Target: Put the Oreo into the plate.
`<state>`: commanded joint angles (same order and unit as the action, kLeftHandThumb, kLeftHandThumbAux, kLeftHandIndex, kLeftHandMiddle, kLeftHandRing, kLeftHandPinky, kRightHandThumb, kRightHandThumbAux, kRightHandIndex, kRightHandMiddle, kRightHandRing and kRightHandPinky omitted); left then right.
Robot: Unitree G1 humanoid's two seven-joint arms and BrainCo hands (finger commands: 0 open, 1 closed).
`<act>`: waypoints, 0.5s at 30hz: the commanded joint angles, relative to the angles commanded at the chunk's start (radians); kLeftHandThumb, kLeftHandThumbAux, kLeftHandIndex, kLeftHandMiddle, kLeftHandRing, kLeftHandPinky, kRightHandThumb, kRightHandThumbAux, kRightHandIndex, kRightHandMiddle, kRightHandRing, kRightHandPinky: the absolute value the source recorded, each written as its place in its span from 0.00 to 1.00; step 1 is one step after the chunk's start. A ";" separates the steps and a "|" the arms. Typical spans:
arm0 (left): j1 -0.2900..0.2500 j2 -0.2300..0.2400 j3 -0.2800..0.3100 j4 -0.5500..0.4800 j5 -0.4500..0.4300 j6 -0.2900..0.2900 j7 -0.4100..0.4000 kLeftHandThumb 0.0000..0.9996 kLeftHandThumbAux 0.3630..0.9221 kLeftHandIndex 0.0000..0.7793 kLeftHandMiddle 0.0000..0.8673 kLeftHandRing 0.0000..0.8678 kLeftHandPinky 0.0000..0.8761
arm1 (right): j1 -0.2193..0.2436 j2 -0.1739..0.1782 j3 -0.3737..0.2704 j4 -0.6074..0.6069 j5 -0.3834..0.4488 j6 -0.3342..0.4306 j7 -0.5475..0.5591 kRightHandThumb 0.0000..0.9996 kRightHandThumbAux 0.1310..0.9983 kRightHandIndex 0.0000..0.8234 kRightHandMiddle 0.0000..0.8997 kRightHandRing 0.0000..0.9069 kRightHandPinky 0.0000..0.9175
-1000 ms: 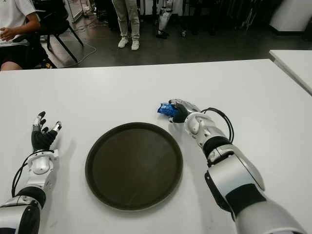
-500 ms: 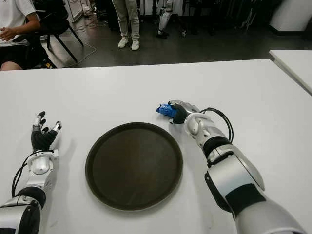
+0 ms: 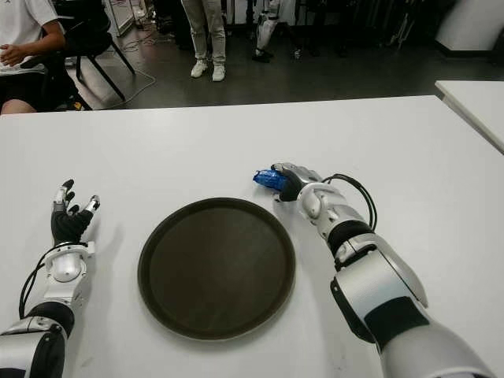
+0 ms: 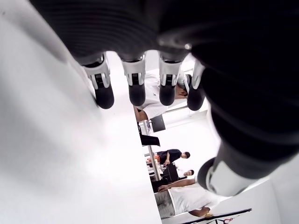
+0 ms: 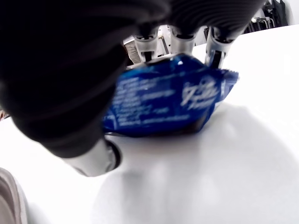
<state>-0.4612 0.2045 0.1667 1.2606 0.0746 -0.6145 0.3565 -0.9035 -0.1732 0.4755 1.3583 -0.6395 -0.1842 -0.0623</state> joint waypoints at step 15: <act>-0.005 -0.003 0.006 0.002 -0.011 0.018 -0.005 0.00 0.64 0.06 0.04 0.02 0.01 | 0.006 -0.002 0.000 0.000 -0.011 -0.014 -0.016 0.42 0.76 0.01 0.11 0.12 0.14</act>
<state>-0.4659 0.2013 0.1731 1.2628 0.0637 -0.5965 0.3510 -0.8973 -0.1757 0.4750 1.3580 -0.6505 -0.1978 -0.0778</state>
